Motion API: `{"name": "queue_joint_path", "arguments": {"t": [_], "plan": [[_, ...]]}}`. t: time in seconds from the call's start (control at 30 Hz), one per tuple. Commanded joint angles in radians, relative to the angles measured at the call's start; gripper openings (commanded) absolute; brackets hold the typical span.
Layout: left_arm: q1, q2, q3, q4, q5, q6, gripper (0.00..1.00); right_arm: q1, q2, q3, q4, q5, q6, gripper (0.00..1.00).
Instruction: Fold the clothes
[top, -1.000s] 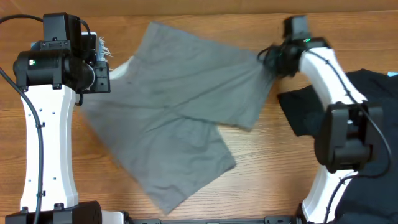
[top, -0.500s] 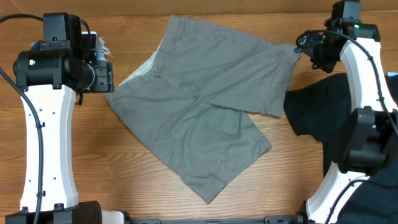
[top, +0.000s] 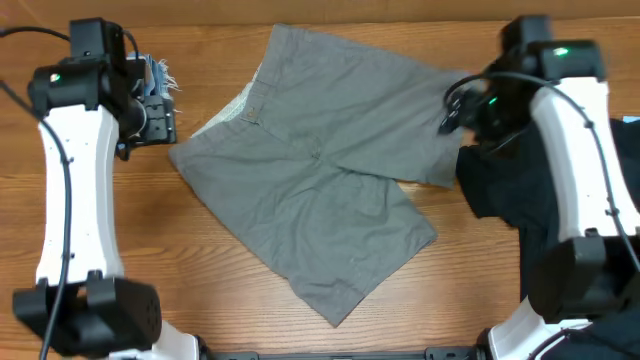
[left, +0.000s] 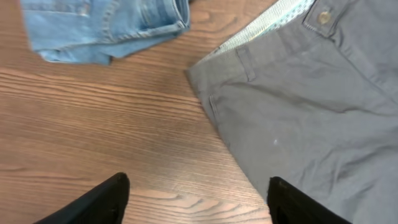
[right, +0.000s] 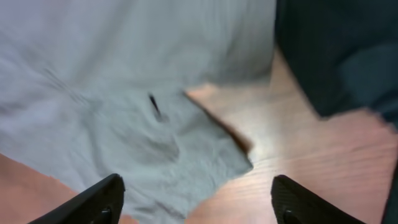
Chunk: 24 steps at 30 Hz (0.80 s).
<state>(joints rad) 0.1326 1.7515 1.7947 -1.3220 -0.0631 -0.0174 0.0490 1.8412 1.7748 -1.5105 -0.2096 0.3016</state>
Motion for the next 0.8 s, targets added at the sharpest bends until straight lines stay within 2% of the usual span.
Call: {"name": "queue_joint_path", "arguments": {"t": [0.0,0.13,0.3,0.53,0.57,0.63,0.77], "plan": [[0.001,0.080,0.007,0.002,0.016,-0.013,0.75,0.047,0.008,-0.160,0.031,0.007,0.010,0.74],[0.000,0.142,0.007,-0.006,0.047,-0.005,0.65,0.056,0.008,-0.355,0.144,0.006,0.033,0.72],[0.000,0.154,0.007,-0.009,0.051,-0.005,0.66,0.054,0.008,-0.564,0.282,-0.007,0.027,0.68],[0.000,0.154,0.007,-0.010,0.053,-0.005,0.66,0.054,0.008,-0.713,0.451,-0.058,0.009,0.59],[0.000,0.154,0.007,-0.010,0.053,-0.004,0.66,0.054,0.008,-0.724,0.475,-0.058,0.009,0.56],[0.000,0.154,0.007,-0.010,0.053,-0.004,0.66,0.052,0.008,-0.734,0.511,-0.057,0.008,0.36],[0.000,0.154,0.007,-0.014,0.053,0.011,0.66,0.022,0.006,-0.679,0.447,0.051,0.010,0.06]]}}
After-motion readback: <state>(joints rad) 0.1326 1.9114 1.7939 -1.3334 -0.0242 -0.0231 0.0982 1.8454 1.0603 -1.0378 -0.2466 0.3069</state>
